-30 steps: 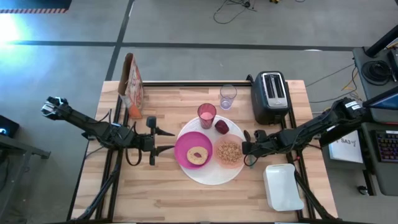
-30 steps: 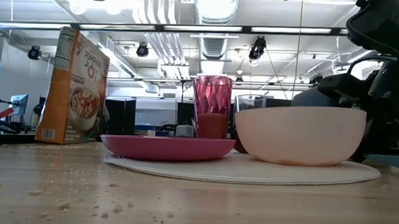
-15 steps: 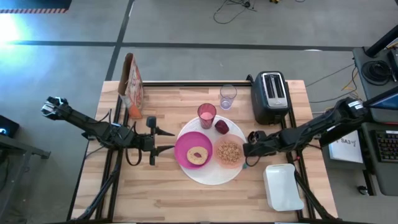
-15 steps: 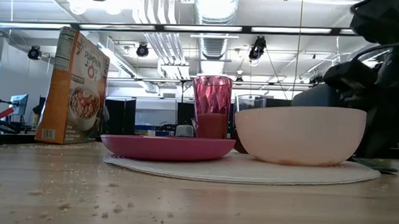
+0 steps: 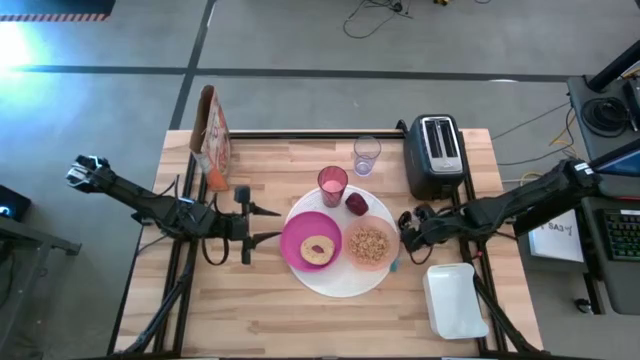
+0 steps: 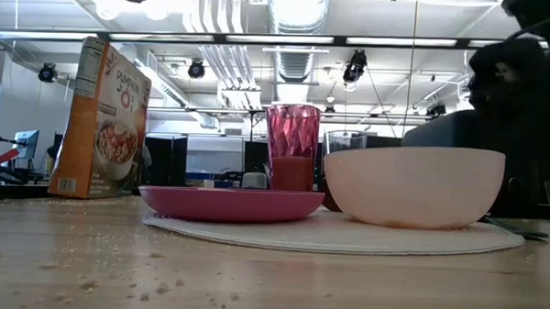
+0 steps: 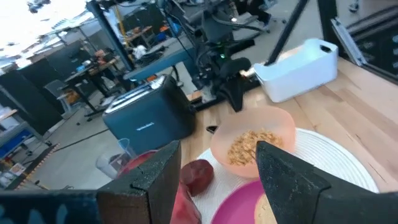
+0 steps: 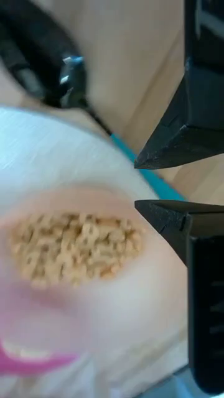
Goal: Arrange a breakfast setting
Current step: Return to Home Position
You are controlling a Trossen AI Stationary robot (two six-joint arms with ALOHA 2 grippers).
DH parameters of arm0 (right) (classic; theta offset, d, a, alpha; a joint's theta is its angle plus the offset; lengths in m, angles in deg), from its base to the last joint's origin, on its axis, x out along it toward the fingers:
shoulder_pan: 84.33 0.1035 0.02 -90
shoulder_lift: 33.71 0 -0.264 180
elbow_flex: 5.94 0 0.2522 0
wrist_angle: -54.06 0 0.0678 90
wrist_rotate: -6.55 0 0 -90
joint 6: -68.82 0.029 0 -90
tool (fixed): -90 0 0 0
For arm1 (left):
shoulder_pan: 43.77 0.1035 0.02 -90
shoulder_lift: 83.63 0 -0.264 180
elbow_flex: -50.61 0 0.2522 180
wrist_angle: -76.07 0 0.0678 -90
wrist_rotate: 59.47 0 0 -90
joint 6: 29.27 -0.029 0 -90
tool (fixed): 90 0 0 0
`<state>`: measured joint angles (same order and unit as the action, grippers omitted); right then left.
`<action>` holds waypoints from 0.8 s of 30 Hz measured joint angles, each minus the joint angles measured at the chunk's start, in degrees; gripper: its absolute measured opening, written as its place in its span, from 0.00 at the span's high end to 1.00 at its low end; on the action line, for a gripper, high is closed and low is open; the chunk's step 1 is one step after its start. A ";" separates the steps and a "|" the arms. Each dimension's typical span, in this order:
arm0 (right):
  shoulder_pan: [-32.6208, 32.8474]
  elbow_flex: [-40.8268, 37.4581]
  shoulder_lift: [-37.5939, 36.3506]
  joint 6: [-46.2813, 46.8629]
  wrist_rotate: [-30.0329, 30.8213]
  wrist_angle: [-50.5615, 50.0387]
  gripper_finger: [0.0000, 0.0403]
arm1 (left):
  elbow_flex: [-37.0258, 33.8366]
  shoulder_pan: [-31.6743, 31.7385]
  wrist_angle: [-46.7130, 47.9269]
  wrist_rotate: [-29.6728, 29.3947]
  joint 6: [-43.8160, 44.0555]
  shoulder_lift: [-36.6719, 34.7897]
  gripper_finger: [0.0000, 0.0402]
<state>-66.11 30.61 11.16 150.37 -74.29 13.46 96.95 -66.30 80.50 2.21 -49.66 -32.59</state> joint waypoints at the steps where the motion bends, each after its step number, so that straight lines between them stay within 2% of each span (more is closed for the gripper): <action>1: 0.00 0.00 -1.11 -1.42 0.45 -0.02 0.81 | 0.00 0.00 -0.56 -0.59 0.02 0.11 0.52; 12: 0.00 0.00 -14.35 -24.56 4.82 -2.96 0.82 | 0.37 0.07 -3.13 -4.75 0.59 1.36 0.52; 17: -0.01 0.02 -20.41 -31.26 10.53 -4.71 0.82 | 0.39 0.15 -5.08 -5.83 0.59 2.27 0.52; 24: -0.02 0.02 -28.00 -40.95 14.89 -4.71 0.82 | 0.39 0.45 -7.37 -7.28 0.18 3.65 0.52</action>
<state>-66.13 30.63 -16.85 109.43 -59.40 8.75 97.34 -65.85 73.13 -5.07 -49.48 -28.95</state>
